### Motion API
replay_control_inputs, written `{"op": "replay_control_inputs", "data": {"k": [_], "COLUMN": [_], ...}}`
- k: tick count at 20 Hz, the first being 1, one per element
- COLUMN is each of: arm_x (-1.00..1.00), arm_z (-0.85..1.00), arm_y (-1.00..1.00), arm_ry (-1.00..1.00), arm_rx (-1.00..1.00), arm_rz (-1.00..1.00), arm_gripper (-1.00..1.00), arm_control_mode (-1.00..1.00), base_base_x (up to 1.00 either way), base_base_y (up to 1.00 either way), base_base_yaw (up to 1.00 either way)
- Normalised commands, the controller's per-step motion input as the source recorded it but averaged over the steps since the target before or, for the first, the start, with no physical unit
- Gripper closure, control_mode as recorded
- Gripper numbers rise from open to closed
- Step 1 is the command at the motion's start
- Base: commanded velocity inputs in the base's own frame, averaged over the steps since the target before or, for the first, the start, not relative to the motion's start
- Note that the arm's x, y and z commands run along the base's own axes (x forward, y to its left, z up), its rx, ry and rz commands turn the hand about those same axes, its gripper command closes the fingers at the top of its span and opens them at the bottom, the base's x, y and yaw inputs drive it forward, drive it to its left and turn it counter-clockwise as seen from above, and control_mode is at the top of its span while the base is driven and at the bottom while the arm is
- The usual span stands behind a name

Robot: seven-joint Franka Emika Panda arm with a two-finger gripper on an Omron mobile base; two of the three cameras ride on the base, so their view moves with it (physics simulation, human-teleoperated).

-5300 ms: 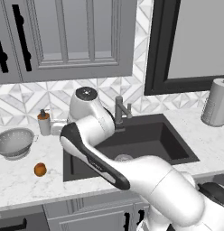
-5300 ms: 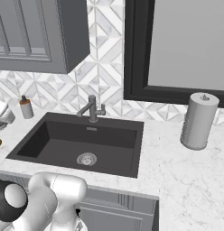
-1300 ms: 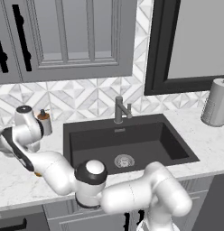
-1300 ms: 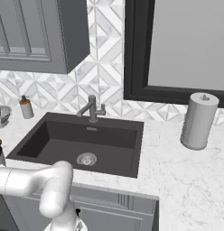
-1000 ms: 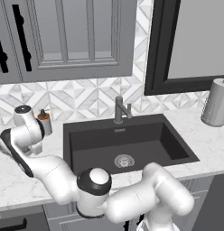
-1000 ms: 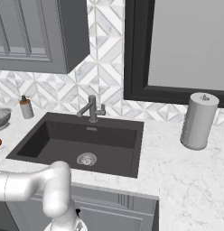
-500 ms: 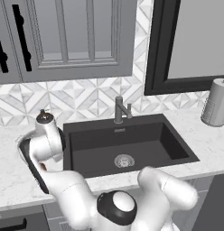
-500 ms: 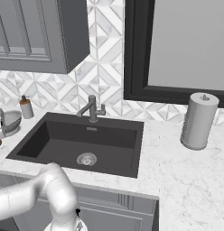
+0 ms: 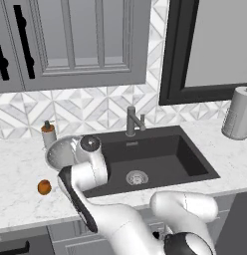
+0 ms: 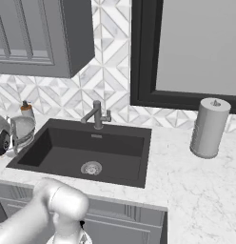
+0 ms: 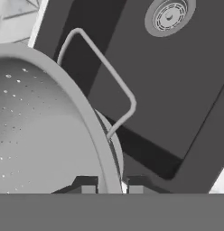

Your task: Put the colander in the sink, put the peach in the colander, and turn on the sink faucet and pour water over the colander.

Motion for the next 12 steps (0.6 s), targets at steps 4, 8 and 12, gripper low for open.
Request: {"op": "replay_control_inputs", "data": {"k": [4, 8, 12], "arm_x": [-0.46, -0.85, -1.0], "arm_z": [0.77, 0.76, 0.64], "arm_y": [-0.99, -0.95, -1.0], "arm_ry": [-0.01, 0.0, 0.0], "arm_rx": [0.13, 0.14, 0.09], "arm_rz": [-0.06, 0.0, 0.0], "arm_gripper": [1.0, 1.0, 1.0], "arm_control_mode": [-1.0, -1.0, -1.0], "base_base_x": [0.0, 0.0, 0.0], "base_base_y": [0.0, 0.0, 0.0], "base_base_yaw": [0.0, 0.0, 0.0]}}
